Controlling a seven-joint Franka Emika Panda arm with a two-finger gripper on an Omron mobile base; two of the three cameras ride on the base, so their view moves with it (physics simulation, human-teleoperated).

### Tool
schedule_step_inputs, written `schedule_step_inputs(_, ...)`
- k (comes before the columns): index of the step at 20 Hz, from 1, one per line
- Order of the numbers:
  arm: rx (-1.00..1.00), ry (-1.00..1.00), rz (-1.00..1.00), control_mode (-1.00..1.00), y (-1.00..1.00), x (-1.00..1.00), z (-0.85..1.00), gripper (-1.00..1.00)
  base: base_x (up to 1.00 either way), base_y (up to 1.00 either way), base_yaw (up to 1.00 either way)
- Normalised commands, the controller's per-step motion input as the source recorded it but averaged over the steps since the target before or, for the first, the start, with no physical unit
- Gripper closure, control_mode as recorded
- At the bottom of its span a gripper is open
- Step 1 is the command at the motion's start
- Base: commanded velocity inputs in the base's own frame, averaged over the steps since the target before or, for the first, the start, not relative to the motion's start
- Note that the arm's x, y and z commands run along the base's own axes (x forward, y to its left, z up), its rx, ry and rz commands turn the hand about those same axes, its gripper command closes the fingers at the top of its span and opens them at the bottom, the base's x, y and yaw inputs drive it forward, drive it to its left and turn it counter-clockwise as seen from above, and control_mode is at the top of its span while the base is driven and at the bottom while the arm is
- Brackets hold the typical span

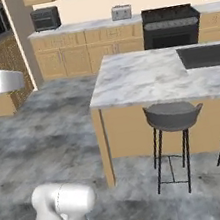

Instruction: There is a bowl on the dining counter. Grab a lemon wedge from the fridge and place it in the bowl. Then get the liquor bottle and glass cup from the cabinet and place them next to the bowl.

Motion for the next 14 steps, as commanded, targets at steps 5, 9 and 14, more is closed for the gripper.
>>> schedule_step_inputs(5,0.00,0.00,0.00,1.00,0.00,0.00,0.00,1.00,-0.30,-0.48,-0.45)
schedule_step_inputs(9,0.00,0.00,0.00,1.00,0.00,0.00,0.00,1.00,-0.12,-0.75,-0.29)
schedule_step_inputs(14,0.00,0.00,0.00,1.00,0.00,0.00,0.00,1.00,0.00,-0.97,-0.14)
